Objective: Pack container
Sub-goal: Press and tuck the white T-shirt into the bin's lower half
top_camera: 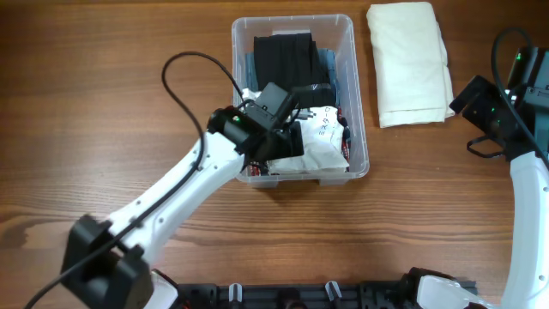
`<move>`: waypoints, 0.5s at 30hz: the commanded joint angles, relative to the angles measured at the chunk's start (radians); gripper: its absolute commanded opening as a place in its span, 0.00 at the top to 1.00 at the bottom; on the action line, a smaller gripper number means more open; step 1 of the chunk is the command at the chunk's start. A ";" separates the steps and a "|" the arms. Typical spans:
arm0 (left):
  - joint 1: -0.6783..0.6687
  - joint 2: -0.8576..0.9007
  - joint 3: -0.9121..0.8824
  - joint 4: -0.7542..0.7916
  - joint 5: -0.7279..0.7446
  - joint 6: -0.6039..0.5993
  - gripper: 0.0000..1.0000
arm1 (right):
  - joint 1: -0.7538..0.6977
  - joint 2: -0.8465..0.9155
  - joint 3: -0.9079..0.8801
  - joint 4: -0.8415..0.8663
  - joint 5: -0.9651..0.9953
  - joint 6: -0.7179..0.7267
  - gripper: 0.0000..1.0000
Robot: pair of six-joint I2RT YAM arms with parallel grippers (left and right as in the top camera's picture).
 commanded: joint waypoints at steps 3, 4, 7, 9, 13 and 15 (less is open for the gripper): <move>-0.027 -0.132 0.053 0.051 -0.073 0.024 0.00 | -0.001 0.008 0.003 0.001 0.007 0.006 0.00; -0.032 -0.133 0.053 0.079 -0.064 0.023 0.00 | -0.001 0.008 0.003 0.001 0.007 0.006 0.00; -0.045 -0.133 0.053 0.159 0.040 0.092 0.26 | -0.001 0.008 0.003 0.001 0.007 0.007 0.00; -0.071 -0.133 0.053 0.203 0.035 0.127 0.51 | -0.001 0.008 0.003 0.001 0.007 0.007 0.00; -0.121 -0.117 0.053 0.247 -0.026 0.123 0.94 | -0.001 0.008 0.003 0.001 0.007 0.007 0.00; -0.133 -0.090 0.053 0.254 -0.040 0.123 0.96 | -0.001 0.008 0.003 0.001 0.007 0.007 0.00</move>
